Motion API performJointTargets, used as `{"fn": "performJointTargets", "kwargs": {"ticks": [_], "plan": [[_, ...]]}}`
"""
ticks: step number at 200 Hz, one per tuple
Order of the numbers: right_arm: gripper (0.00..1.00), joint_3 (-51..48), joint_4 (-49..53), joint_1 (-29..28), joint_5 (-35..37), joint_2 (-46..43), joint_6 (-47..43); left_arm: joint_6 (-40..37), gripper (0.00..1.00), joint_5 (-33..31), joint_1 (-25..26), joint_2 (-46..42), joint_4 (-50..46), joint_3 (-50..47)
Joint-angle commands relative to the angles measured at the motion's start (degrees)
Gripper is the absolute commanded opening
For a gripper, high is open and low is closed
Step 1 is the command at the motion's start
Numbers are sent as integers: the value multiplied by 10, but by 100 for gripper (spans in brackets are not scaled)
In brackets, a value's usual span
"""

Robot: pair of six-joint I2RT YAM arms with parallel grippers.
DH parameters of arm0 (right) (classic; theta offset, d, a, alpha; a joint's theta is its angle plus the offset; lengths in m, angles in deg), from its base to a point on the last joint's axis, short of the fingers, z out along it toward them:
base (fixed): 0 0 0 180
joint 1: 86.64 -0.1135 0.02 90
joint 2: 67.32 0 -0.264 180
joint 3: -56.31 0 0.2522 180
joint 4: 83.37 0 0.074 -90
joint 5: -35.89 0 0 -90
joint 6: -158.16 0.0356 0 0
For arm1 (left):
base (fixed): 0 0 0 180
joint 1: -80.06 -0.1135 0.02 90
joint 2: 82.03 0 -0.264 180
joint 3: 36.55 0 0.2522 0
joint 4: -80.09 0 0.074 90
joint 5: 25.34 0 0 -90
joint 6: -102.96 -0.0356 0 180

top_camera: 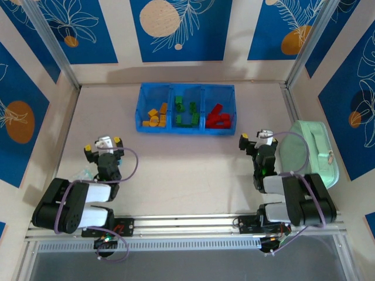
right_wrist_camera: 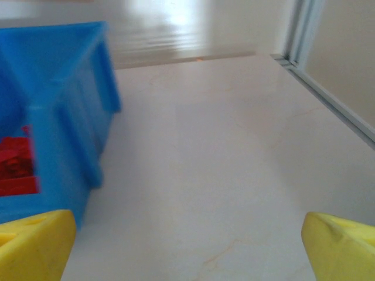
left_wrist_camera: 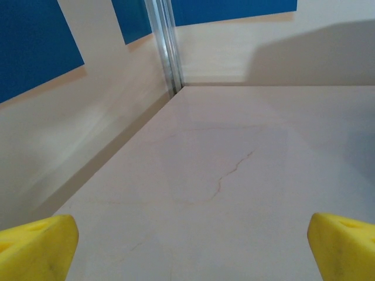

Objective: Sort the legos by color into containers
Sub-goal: Reset both arms

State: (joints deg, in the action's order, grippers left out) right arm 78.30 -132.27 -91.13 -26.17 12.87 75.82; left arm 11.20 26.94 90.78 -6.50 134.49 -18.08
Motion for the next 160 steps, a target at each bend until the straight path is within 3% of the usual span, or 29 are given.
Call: {"fn": "performJointTargets", "kwargs": {"ticks": [1,14,32,65,92,101,112,142,160], "plan": [[99,-12,-150,-13,-4,51,-1,39,100,35,-8,25,94,-22],[99,9,-67,-25,-2,17,-12,32,100,44,-8,61,124,-16],[99,5,-106,-24,-8,37,-20,26,100,41,-9,110,125,16],[99,4,-113,-30,-21,44,-32,22,100,64,-6,103,125,7],[99,1,-178,-82,9,87,-92,-42,100,188,6,121,125,16],[99,7,-172,-95,18,89,-109,-74,100,194,26,133,125,25],[99,4,-177,-92,17,89,-104,-102,100,192,47,148,125,33],[99,4,-175,-81,7,88,-94,-100,100,204,43,149,125,33],[99,22,-120,-68,-13,75,-83,-97,100,220,38,154,125,35]]}}
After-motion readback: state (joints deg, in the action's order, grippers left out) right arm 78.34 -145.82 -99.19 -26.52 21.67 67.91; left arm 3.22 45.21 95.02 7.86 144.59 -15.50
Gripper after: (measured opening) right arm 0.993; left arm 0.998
